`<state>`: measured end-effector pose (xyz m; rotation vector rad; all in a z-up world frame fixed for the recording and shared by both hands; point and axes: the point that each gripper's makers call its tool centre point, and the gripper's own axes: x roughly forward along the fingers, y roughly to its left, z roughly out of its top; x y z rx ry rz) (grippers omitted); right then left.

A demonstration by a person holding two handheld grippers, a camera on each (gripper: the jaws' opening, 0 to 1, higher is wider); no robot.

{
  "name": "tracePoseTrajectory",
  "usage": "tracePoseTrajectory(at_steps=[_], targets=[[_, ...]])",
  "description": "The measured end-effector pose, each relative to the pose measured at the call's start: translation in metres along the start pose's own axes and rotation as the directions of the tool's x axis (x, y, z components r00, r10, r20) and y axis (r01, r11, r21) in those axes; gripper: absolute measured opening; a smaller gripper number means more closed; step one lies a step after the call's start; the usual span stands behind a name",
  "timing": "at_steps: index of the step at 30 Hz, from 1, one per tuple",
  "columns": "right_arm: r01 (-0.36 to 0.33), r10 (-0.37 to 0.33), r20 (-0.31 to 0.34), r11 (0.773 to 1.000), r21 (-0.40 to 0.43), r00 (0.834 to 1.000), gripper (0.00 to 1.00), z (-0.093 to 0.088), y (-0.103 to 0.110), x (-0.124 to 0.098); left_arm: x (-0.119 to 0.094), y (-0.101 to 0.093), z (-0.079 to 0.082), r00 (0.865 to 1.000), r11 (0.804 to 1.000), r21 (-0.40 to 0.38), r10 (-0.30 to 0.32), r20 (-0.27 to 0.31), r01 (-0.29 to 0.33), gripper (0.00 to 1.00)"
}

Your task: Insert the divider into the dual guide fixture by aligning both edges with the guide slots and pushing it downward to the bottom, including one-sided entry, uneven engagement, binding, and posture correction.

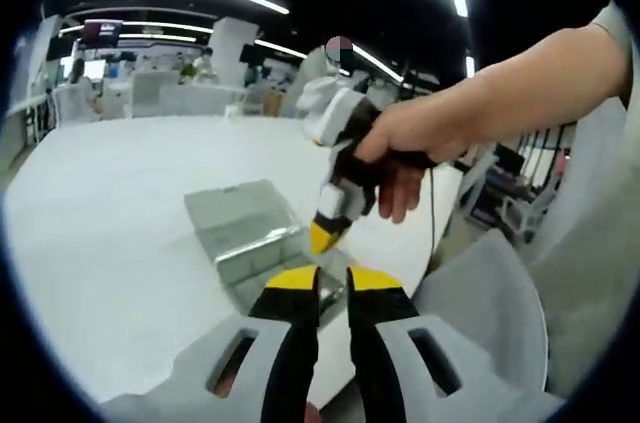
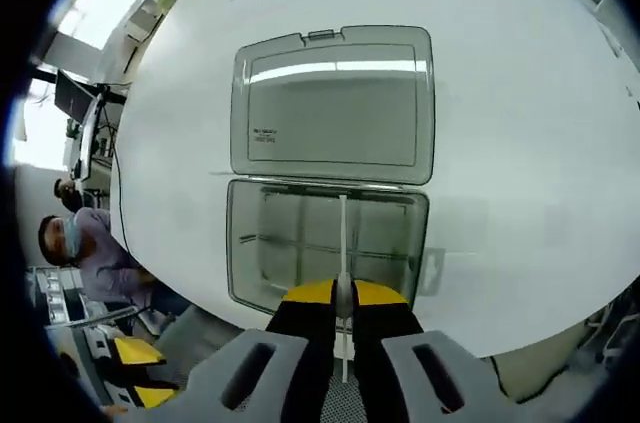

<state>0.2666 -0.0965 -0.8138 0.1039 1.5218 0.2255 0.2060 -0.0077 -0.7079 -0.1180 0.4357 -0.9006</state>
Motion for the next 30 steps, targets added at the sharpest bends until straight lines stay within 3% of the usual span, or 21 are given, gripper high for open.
tracePoseTrajectory(at_steps=[30], targets=[[0.039,-0.037,-0.031,0.998,0.055,0.999,0.0,0.0,-0.008,0.016,-0.003,0.012,-0.004,1.0,0.999,-0.03,0.021,0.009,-0.021,0.07]])
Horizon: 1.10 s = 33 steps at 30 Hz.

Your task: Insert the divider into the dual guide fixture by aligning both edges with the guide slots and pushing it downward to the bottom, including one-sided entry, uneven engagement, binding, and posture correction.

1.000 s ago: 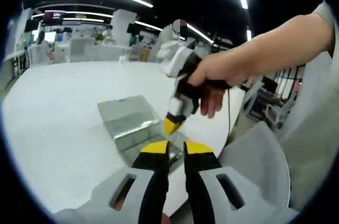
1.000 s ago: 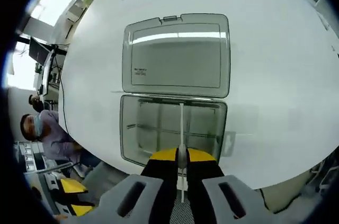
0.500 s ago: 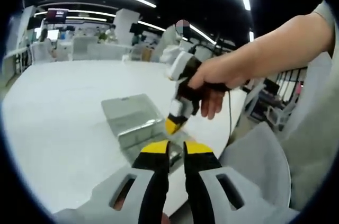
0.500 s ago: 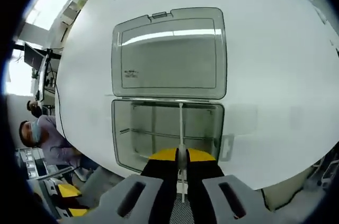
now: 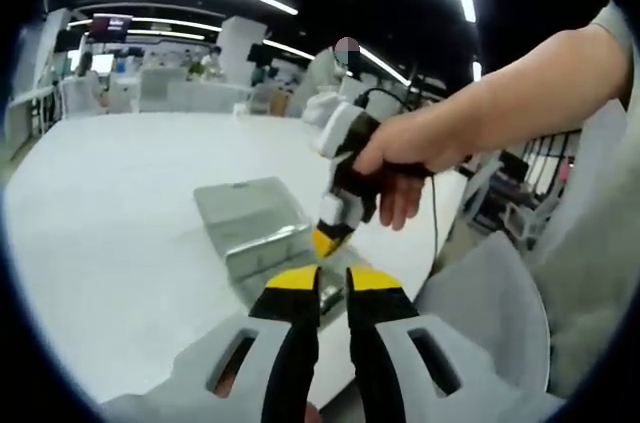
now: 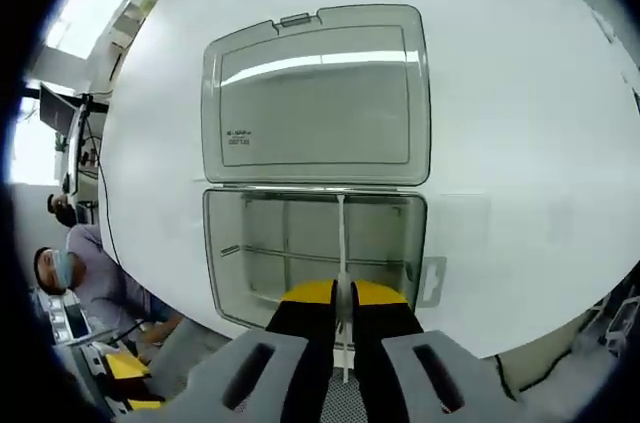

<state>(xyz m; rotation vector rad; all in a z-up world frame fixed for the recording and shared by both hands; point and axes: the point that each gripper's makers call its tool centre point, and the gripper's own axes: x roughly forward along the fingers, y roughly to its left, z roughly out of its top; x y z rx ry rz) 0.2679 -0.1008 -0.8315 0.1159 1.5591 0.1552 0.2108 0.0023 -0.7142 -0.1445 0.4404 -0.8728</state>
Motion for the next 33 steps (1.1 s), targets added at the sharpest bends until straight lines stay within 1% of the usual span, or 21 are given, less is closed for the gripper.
tracePoseTrajectory(at_steps=[6,18,28,30,33], targets=[[0.009,-0.009,-0.007,1.0,0.001,1.0,0.0,0.0015,-0.0009,0.0019,-0.0003,0.0004,-0.0001,1.0,1.0,-0.002,0.001,0.001,-0.001,0.07],[0.028,-0.028,-0.013,1.0,0.013,1.0,0.0,-0.0078,0.0056,-0.0026,-0.0006,0.0029,-0.0015,1.0,1.0,-0.005,0.001,0.004,-0.001,0.08],[0.035,-0.034,-0.014,0.999,0.03,0.999,0.0,-0.0079,0.0074,-0.0045,-0.002,0.0029,-0.0003,1.0,1.0,-0.004,0.005,0.008,-0.005,0.08],[0.037,-0.037,-0.014,0.999,0.028,0.999,0.0,-0.0044,0.0058,-0.0025,-0.0025,0.0029,-0.0003,1.0,1.0,-0.005,0.006,0.009,-0.006,0.08],[0.034,-0.034,-0.014,0.999,0.027,0.999,0.0,-0.0041,0.0074,-0.0022,-0.0031,0.0021,0.0001,1.0,1.0,-0.007,0.008,0.009,-0.008,0.08]])
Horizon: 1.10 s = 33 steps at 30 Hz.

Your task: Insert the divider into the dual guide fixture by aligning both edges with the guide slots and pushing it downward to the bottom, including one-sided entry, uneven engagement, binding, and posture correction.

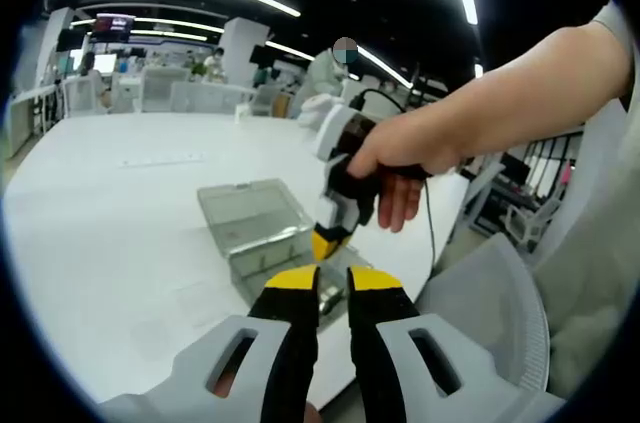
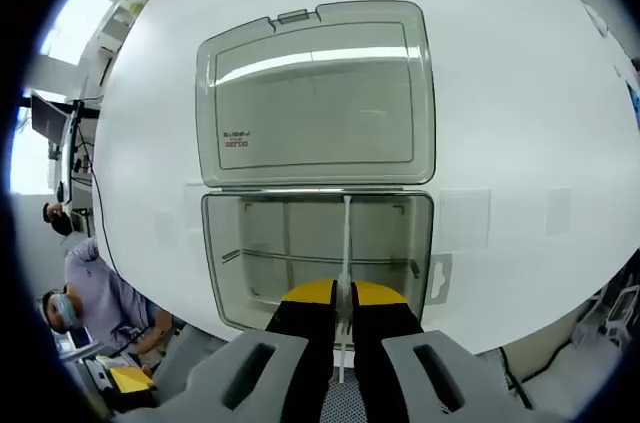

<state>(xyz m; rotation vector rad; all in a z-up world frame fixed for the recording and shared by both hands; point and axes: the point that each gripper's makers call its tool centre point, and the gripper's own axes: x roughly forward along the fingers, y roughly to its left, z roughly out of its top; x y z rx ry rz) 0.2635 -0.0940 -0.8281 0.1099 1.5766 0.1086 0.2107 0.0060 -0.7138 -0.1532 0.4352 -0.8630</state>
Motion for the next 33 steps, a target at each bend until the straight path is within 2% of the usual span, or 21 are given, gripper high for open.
tracePoseTrajectory(at_steps=[19,33], targets=[[0.018,-0.018,0.004,1.0,-0.021,1.0,0.0,0.004,-0.002,0.01,-0.002,0.003,0.001,1.0,1.0,0.0,0.004,-0.001,-0.004,0.07],[0.041,-0.041,0.006,0.998,-0.05,0.999,0.0,-0.002,-0.001,0.013,0.0,0.004,0.002,1.0,1.0,-0.003,0.005,0.0,-0.005,0.07]])
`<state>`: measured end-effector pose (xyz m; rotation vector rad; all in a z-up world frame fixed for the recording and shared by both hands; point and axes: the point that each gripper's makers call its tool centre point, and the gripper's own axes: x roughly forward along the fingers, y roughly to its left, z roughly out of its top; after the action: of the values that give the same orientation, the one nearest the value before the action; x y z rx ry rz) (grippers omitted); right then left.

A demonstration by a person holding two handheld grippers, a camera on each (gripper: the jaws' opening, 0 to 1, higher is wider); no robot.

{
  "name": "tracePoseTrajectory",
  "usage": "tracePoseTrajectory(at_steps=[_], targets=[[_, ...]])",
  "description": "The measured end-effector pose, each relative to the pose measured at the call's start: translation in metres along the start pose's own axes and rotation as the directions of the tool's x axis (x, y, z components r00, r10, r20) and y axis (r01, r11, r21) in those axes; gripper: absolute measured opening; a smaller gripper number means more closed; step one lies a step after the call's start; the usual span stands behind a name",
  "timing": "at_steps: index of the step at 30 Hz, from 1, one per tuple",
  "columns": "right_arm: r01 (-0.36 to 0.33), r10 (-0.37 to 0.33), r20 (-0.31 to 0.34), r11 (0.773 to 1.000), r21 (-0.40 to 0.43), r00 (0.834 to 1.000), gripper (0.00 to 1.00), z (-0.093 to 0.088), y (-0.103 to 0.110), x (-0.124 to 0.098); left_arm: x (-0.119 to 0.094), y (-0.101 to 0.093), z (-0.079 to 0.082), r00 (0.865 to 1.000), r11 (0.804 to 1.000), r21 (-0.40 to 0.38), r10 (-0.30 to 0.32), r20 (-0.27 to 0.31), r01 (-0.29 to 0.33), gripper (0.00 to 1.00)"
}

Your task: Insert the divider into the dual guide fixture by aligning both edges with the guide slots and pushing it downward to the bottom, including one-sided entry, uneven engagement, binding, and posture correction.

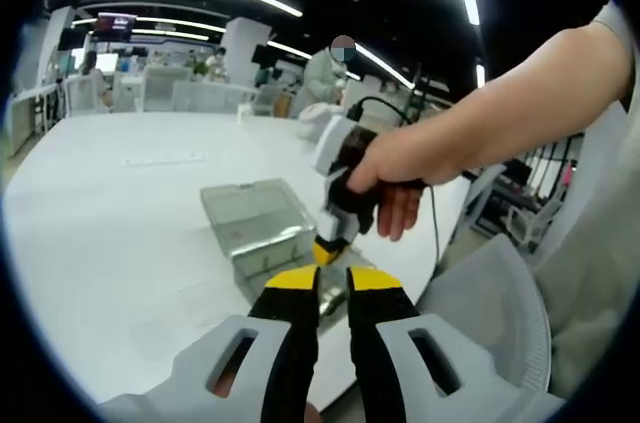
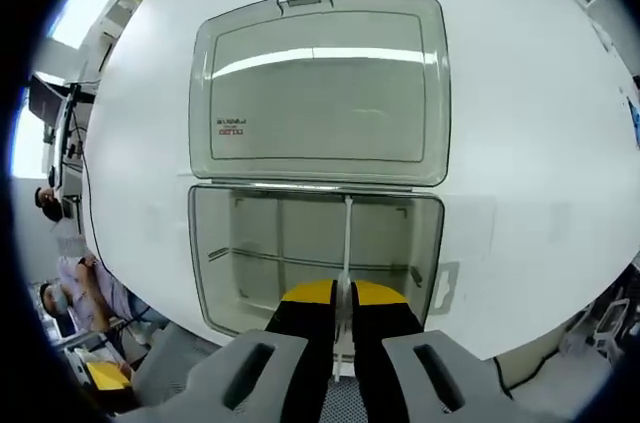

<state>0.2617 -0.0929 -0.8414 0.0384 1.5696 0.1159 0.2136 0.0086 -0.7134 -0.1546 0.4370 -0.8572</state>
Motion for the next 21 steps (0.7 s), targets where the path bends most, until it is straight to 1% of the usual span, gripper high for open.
tracePoseTrajectory(at_steps=[2,11,21], targets=[[0.006,-0.006,-0.001,1.0,-0.008,1.0,0.0,0.002,-0.001,0.003,0.0,0.0,0.0,1.0,1.0,-0.001,-0.001,0.0,0.001,0.08],[0.02,-0.02,0.002,1.0,-0.021,1.0,0.0,-0.001,-0.001,0.006,0.001,0.002,-0.003,1.0,1.0,-0.005,0.001,-0.002,-0.001,0.08],[0.045,-0.044,0.012,0.997,-0.059,0.999,0.0,-0.003,-0.001,0.012,0.001,0.005,-0.006,1.0,1.0,-0.013,0.006,-0.003,-0.006,0.08]])
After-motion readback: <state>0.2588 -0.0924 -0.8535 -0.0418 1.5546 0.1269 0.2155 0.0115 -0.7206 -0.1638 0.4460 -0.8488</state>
